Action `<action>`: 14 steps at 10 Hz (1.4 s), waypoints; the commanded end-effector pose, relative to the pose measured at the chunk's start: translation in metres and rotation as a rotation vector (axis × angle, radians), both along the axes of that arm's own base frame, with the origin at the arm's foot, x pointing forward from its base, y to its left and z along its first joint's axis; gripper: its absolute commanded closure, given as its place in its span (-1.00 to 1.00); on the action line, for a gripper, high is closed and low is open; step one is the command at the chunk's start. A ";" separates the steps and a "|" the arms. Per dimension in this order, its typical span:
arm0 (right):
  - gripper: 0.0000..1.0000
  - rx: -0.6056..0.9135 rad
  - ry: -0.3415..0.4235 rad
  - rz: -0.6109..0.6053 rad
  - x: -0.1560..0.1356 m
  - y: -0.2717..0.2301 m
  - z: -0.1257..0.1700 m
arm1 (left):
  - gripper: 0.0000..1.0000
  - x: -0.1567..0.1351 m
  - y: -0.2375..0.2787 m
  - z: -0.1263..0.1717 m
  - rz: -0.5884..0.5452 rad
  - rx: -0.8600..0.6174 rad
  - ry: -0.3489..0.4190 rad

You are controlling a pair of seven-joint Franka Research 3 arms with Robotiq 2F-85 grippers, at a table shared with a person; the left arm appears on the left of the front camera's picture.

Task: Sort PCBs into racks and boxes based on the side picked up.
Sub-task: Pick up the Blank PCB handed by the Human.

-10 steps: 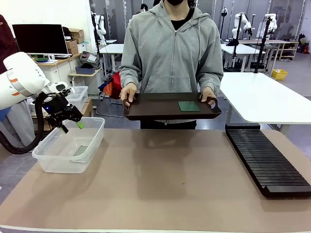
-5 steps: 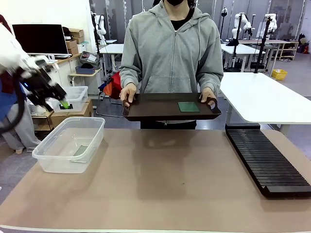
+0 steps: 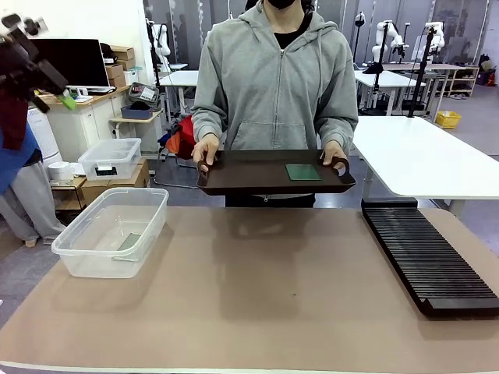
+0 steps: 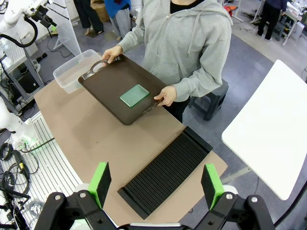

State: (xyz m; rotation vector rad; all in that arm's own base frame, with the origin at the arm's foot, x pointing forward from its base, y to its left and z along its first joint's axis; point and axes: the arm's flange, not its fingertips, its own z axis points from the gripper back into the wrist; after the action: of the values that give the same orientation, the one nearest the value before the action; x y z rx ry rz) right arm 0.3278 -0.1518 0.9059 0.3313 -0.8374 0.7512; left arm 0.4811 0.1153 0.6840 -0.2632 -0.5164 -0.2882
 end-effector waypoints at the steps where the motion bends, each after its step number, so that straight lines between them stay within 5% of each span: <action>1: -1.00 0.011 0.001 0.017 -0.002 0.002 -0.002 | -0.84 -0.021 -0.005 0.022 0.002 0.001 -0.062; 7: -1.00 0.011 0.001 0.017 -0.002 0.002 -0.002 | -0.84 -0.060 0.000 0.130 -0.007 -0.053 -0.162; 14: -1.00 0.011 0.001 0.017 -0.002 0.002 -0.002 | -0.84 -0.072 -0.003 0.143 -0.172 -0.039 -0.109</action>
State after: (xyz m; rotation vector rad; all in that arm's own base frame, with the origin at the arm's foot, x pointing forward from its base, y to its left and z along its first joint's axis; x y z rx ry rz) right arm 0.3279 -0.1518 0.9059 0.3311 -0.8372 0.7511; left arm 0.4120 0.1072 0.8230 -0.3160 -0.6073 -0.4335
